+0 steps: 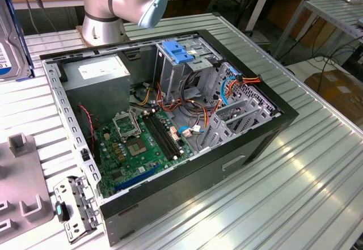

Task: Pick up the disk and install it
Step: 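Pick up the disk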

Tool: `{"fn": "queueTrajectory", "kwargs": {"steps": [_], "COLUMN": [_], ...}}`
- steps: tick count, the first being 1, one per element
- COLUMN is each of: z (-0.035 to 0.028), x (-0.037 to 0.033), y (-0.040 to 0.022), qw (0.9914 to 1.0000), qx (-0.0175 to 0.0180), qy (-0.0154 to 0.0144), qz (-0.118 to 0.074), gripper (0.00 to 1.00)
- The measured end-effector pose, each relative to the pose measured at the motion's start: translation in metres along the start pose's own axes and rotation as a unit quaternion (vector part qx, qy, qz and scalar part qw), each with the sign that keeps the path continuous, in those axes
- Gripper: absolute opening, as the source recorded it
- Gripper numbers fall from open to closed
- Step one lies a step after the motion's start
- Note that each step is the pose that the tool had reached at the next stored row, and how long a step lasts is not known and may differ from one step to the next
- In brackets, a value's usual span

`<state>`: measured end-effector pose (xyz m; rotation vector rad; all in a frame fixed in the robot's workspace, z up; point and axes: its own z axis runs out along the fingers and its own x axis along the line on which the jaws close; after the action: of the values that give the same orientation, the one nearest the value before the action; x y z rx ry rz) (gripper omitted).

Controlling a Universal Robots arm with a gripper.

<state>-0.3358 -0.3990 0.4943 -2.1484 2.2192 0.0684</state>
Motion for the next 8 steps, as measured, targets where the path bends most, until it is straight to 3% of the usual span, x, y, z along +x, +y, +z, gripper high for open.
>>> {"fn": "queueTrajectory", "kwargs": {"steps": [8], "z": [-0.0001], "x": [0.0015], "y": [-0.0074], "qw": [1.00000], "qx": [-0.0004], "qy": [-0.0002], "qz": [0.000], "gripper": [0.37]}}
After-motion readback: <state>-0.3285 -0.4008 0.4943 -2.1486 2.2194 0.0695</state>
